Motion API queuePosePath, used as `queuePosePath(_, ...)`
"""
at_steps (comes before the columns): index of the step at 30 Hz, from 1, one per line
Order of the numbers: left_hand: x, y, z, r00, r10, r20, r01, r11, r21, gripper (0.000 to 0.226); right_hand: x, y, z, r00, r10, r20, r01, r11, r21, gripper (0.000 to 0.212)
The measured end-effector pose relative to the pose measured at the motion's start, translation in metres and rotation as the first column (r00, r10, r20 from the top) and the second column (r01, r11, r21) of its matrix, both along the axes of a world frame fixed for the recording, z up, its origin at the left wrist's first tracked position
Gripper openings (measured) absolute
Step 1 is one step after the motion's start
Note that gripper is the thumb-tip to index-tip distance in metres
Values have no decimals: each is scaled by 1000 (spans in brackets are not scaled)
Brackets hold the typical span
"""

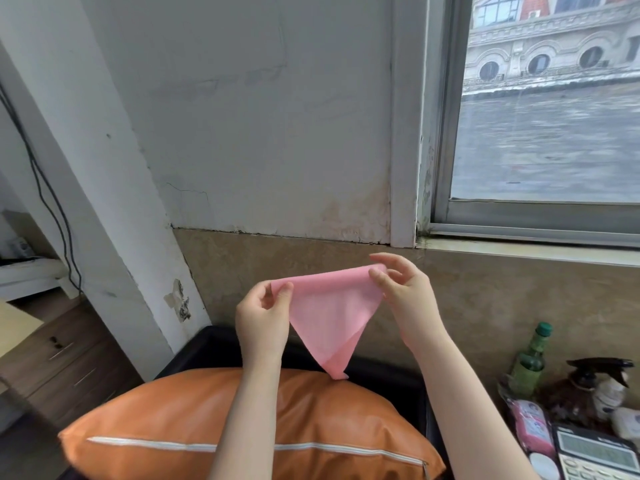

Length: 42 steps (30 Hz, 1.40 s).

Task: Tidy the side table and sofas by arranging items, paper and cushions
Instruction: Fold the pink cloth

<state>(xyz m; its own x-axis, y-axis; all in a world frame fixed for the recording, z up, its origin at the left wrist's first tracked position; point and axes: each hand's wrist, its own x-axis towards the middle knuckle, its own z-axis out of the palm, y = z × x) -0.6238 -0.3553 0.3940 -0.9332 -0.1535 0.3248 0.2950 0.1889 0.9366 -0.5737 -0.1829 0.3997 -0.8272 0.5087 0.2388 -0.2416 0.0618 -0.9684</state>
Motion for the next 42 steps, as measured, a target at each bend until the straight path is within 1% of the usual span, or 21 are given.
queuePosePath(3,-1,-3,2,997,58,56,-60,997,40,10,1,-2,0,998,55,-10,-55,998,26,31)
queuePosePath(5,0,-4,3,997,45,66,-49,997,56,11,1,-4,0,1000,13,-5,-13,998,59,29)
queuePosePath(8,1,-4,4,999,-9,36,6,997,76,5,-2,-3,-2,999,-33,3,32,997,63,21)
queuePosePath(10,1,-8,4,995,-93,22,91,994,60,20,-3,-2,-3,999,-42,14,41,998,37,19)
queuePosePath(12,-1,-10,5,982,-189,9,189,982,1,34,-3,-1,-2,998,-53,21,53,999,4,19)
queuePosePath(14,-1,-10,5,976,-219,7,219,974,-60,38,-2,-1,-1,998,-65,22,66,997,-39,15)
queuePosePath(16,1,-8,6,986,-166,0,166,984,-60,34,-1,-1,-1,997,-71,20,72,995,-64,13)
queuePosePath(18,0,-7,4,998,-64,-27,63,996,-60,29,0,-2,0,999,-40,15,41,998,-47,13)
queuePosePath(20,-1,-7,2,999,27,-43,-32,994,-105,25,0,-2,0,1000,16,-5,-17,999,-28,20)
queuePosePath(22,-4,-8,1,999,41,-32,-45,991,-129,18,0,-1,-1,999,35,-16,-35,999,9,25)
queuePosePath(23,-4,-9,0,999,21,-29,-24,992,-123,16,0,-1,-1,1000,21,-16,-21,999,28,24)
queuePosePath(25,-1,-9,2,1000,-12,-26,9,994,-109,19,-1,-1,-2,1000,-20,-19,20,999,44,21)
queuePosePath(28,3,-8,4,1000,-17,-24,15,995,-97,24,-4,-1,-4,999,-47,-18,47,998,48,19)
queuePosePath(32,3,-6,5,999,-37,-19,37,999,-17,17,-8,2,-5,998,-42,-37,43,999,22,30)
queuePosePath(35,2,-5,7,992,-122,-27,123,991,43,8,-8,1,-3,997,-44,-59,44,999,5,38)
queuePosePath(36,1,-5,6,986,-161,-36,163,985,54,12,-8,0,-3,997,-48,-66,47,999,-6,39)
queuePosePath(38,-1,-6,5,972,-225,-66,227,973,34,30,-8,0,-3,995,-63,-72,61,998,-22,40)
queuePosePath(39,-2,-7,6,966,-247,-80,249,968,20,34,-8,1,-4,995,-68,-77,66,997,-27,39)
queuePosePath(40,-2,-7,6,960,-265,-89,267,963,14,35,-9,1,-4,994,-73,-80,70,997,-38,38)
queuePosePath(42,-2,-5,7,964,-250,-89,253,967,27,30,-8,1,-3,993,-85,-82,81,996,-46,40)
